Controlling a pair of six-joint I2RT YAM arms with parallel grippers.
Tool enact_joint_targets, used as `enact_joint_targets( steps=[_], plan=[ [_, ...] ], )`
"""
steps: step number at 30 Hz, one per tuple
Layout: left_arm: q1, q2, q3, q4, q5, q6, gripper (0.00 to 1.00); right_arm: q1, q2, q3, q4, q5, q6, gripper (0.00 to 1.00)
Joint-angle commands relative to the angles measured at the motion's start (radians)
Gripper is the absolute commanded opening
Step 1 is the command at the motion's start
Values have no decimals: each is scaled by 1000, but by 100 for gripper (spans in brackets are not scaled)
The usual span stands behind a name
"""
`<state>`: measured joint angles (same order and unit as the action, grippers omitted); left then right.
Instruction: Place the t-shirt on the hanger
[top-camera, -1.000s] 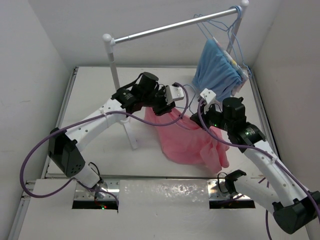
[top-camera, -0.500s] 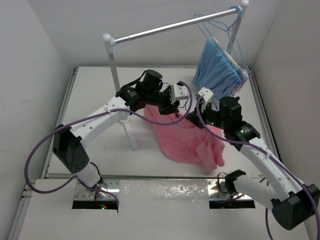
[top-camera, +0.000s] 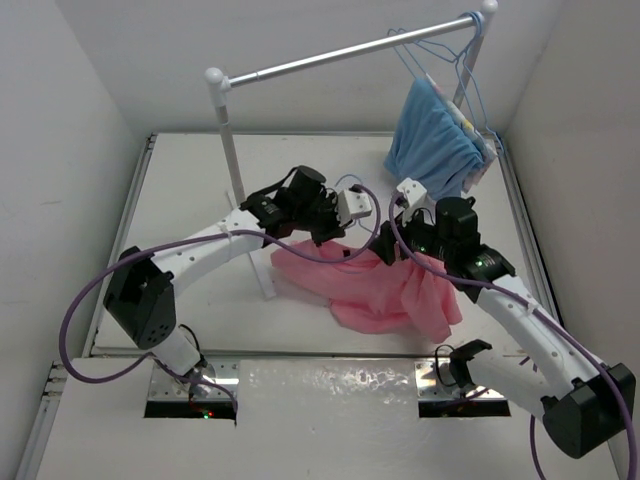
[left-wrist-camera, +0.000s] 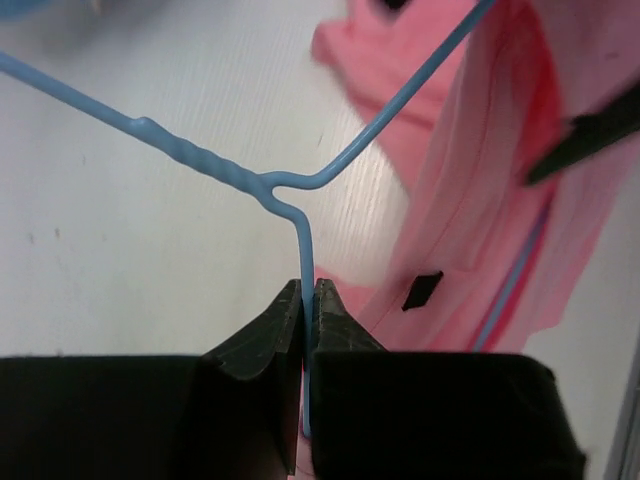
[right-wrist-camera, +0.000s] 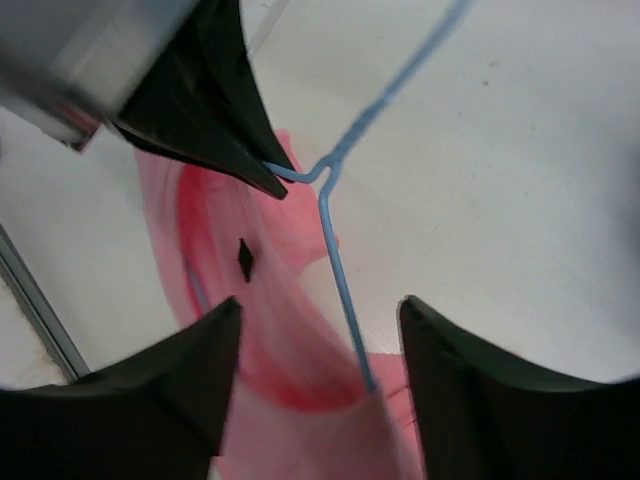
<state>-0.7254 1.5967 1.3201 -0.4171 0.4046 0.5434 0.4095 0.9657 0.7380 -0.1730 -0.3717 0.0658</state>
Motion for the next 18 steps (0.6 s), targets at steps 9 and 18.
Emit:
enact_joint_targets(
  steps=[9, 18],
  plan=[
    [1, -136, -107, 196, -351, 16, 0, 6, -123, -41, -32, 463, 52, 99],
    [1, -159, -124, 192, -354, 49, 0, -31, -45, -244, 102, 458, 106, 67]
  ],
)
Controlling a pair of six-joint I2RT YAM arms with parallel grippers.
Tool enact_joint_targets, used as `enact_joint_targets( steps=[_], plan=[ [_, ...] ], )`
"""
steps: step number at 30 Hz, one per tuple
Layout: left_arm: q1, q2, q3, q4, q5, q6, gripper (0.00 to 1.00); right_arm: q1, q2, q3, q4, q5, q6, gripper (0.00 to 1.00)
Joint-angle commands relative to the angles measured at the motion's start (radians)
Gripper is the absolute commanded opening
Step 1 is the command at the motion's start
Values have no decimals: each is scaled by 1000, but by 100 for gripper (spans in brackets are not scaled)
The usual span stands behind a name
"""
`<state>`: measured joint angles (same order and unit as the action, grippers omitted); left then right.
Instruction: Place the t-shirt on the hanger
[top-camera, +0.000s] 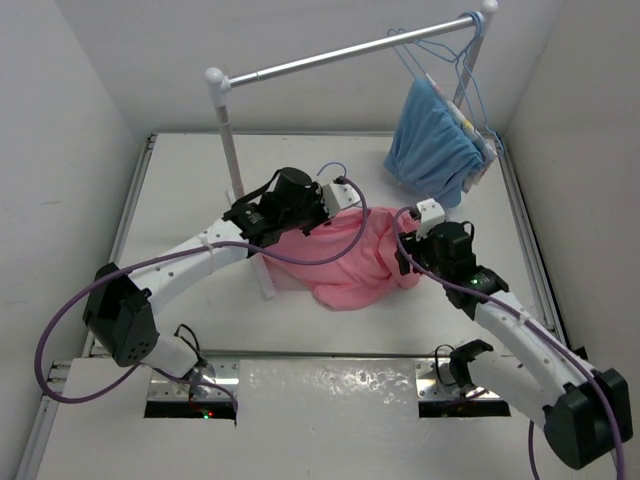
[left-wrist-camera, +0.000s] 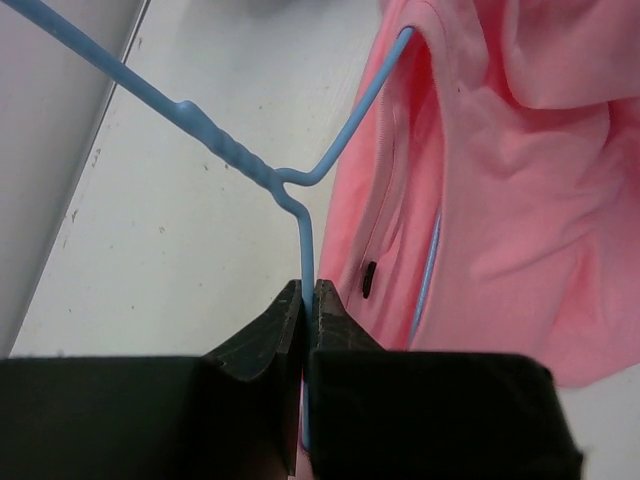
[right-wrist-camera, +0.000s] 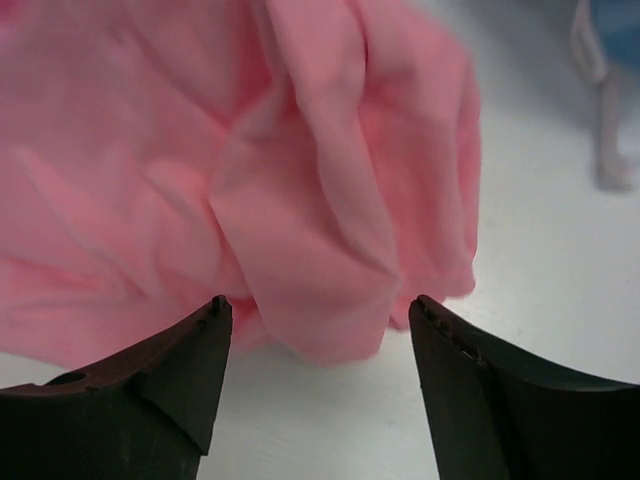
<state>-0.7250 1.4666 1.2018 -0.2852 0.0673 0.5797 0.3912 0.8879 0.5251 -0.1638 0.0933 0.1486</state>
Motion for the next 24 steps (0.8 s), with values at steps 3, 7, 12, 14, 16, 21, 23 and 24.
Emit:
enact_joint_targets(
  steps=[3, 7, 12, 14, 16, 21, 23, 24],
  plan=[
    [1, -34, -1, 55, -12, 9, 0, -21, 83, -46, 145, 28, 28, 74],
    [2, -40, 16, 20, 46, 0, 0, -83, 169, -59, 260, 54, 52, 66],
    [2, -57, 16, 1, 83, -6, 0, -140, 253, -88, 452, -15, 54, 60],
    [2, -60, 16, -2, 88, -6, 0, -149, 295, -85, 486, -24, 37, 43],
    [2, -63, 16, -5, 86, -6, 0, -158, 309, -88, 492, -46, 34, 24],
    [2, -63, 16, -3, 85, -3, 0, -164, 246, -140, 572, -177, 31, 18],
    [2, -58, 15, -2, 78, 2, 0, -166, 221, -142, 561, -185, 28, 3],
    [2, -57, 13, 0, 72, 6, 0, -164, 212, -140, 554, -172, 16, 0]
  ],
)
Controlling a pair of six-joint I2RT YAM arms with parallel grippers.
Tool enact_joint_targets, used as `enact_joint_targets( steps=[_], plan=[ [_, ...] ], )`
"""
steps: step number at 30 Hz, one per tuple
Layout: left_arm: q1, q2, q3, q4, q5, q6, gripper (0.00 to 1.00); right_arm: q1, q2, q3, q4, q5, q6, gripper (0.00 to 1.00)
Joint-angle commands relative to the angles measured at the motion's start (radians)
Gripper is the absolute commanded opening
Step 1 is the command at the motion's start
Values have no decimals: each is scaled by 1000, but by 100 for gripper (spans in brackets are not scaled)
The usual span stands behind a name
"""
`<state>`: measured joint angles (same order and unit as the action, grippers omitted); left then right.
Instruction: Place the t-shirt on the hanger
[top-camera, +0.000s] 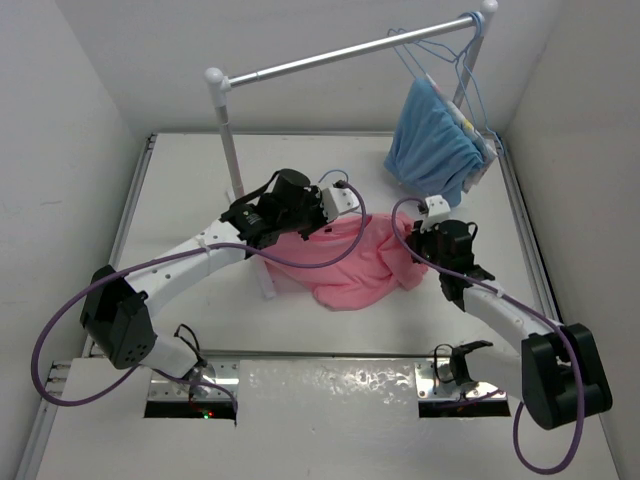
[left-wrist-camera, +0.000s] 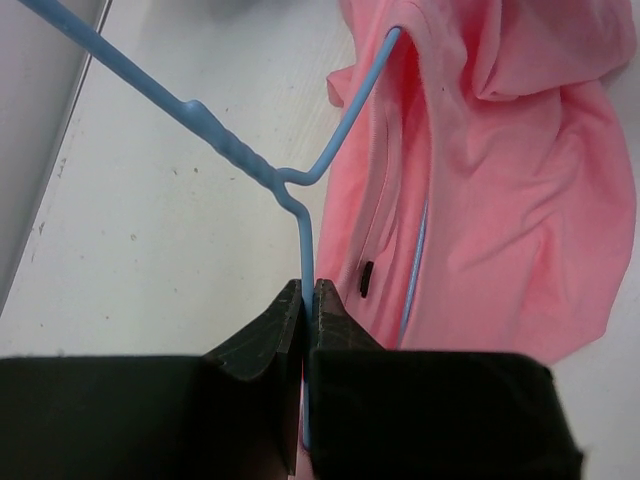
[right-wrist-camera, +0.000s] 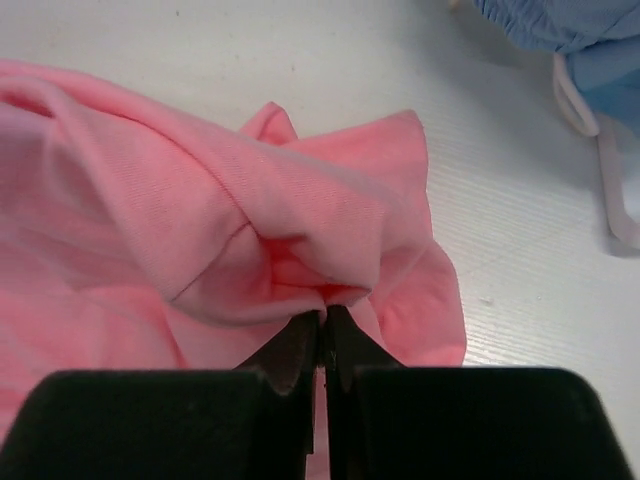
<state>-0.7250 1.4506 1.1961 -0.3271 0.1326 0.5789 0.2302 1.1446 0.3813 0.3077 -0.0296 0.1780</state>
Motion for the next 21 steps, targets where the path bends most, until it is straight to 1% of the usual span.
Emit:
enact_joint_targets(
  steps=[1, 2, 3, 4, 8, 10, 13, 15, 18, 19, 20, 21],
  plan=[
    [2, -39, 10, 42, -13, 15, 0, -5, -61, 13, 52, -29, -21, 0],
    [2, -41, 4, 45, -28, 24, 0, -8, -71, 21, 30, -1, -29, 0],
    [2, -42, -4, 49, -43, 45, 0, -17, -78, 30, 6, 61, -34, 0],
    [2, -44, -22, 49, -69, 64, 0, -28, -92, 57, -45, 91, -32, 0],
    [2, -50, -67, 37, -102, 151, 0, -87, -105, 134, -148, 152, -21, 0],
    [2, -65, -82, 37, -93, 163, 0, -88, -102, 180, -206, 197, -29, 0],
    [2, -93, -81, 46, -65, 156, 0, -88, -83, 208, -240, 211, -51, 0],
    [2, -104, -58, 56, -77, 115, 0, -89, -62, 217, -260, 220, -61, 0],
    [2, -113, -44, 46, -76, 91, 0, -88, -43, 225, -282, 231, -78, 0],
    [2, -116, -46, 48, -73, 88, 0, -88, -40, 232, -292, 220, -86, 4],
    [1, -122, -46, 48, -68, 82, 0, -88, -30, 254, -339, 217, -92, 45],
    [2, -124, -43, 45, -56, 79, 0, -88, -26, 267, -363, 227, -92, 69]
  ],
)
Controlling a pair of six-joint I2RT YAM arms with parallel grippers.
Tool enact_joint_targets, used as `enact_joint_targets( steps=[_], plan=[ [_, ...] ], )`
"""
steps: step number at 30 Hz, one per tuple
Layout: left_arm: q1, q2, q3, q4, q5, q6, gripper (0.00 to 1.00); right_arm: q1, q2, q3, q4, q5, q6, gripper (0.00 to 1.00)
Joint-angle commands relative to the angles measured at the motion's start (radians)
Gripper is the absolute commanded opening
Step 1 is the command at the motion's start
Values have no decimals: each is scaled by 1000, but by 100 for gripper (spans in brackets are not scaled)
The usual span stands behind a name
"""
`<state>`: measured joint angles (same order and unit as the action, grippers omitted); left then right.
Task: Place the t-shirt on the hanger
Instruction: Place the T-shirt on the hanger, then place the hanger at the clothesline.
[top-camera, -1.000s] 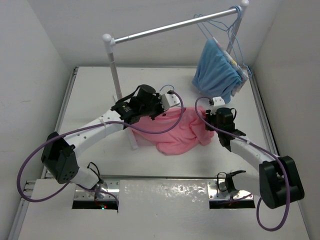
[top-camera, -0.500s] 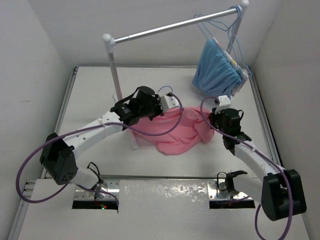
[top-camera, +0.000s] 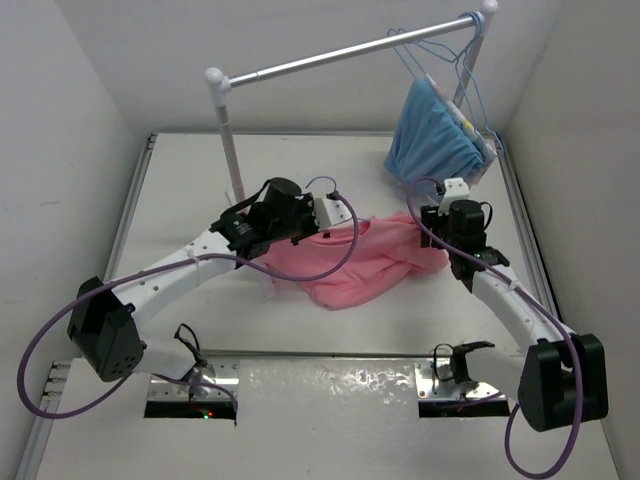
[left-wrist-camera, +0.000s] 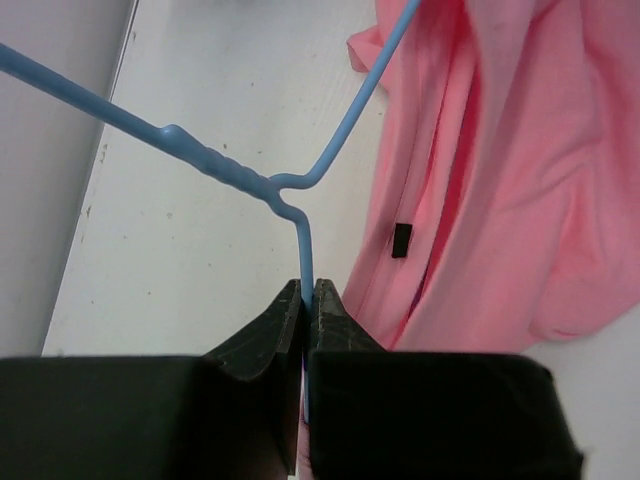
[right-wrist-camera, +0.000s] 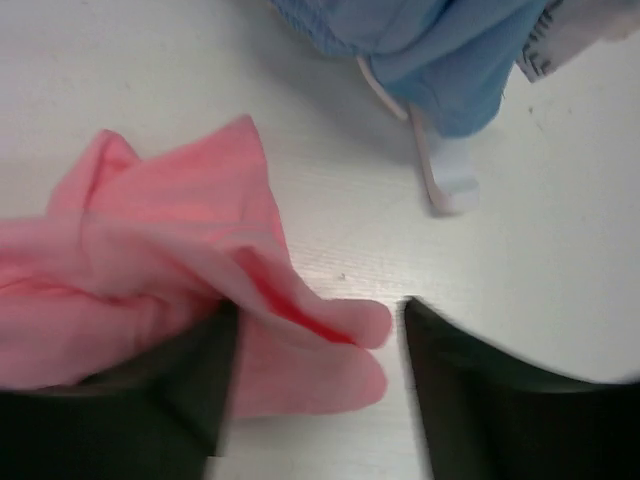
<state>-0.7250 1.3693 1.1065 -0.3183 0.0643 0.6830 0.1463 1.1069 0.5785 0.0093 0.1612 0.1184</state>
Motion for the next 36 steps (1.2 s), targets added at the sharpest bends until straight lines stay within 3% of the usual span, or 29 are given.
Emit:
enact_joint_targets(
  steps=[1, 3, 6, 10, 13, 15, 18, 20, 22, 26, 34, 36],
  plan=[
    [2, -47, 49, 22, 22, -25, 0, -5, 13, 84, -86, 82, -25, 81],
    [2, -53, 58, 9, 41, -28, 0, -4, 7, 128, -144, 125, -25, 99],
    [2, -65, 62, 19, -22, -45, 0, -5, -24, 187, -222, 121, -45, 99],
    [2, -64, 61, 97, -150, -40, 0, -4, -184, 152, -172, -52, -63, 93],
    [1, -50, 108, 59, -129, -62, 0, -2, -249, 133, -108, -219, -60, 83],
    [-1, -50, 159, -6, -57, -95, 0, 19, -248, 178, -103, -363, -45, 82],
    [-5, -67, 194, -69, -41, -71, 0, 93, -200, 297, -184, -438, -80, 87],
    [-5, -87, 188, -88, -57, -18, 0, 157, -133, 418, -307, -512, -202, 91],
    [-5, -105, 196, -142, -28, 49, 0, 268, -89, 499, -380, -486, -336, 93],
    [-5, -111, 240, -212, 93, 41, 0, 280, -7, 491, -310, -594, -417, 95],
    [-5, -101, 291, -255, 147, 43, 0, 282, 157, 523, -264, -677, -418, 95],
    [-4, -105, 293, -246, 152, 24, 0, 279, 182, 514, -218, -698, -395, 89]
  ],
)
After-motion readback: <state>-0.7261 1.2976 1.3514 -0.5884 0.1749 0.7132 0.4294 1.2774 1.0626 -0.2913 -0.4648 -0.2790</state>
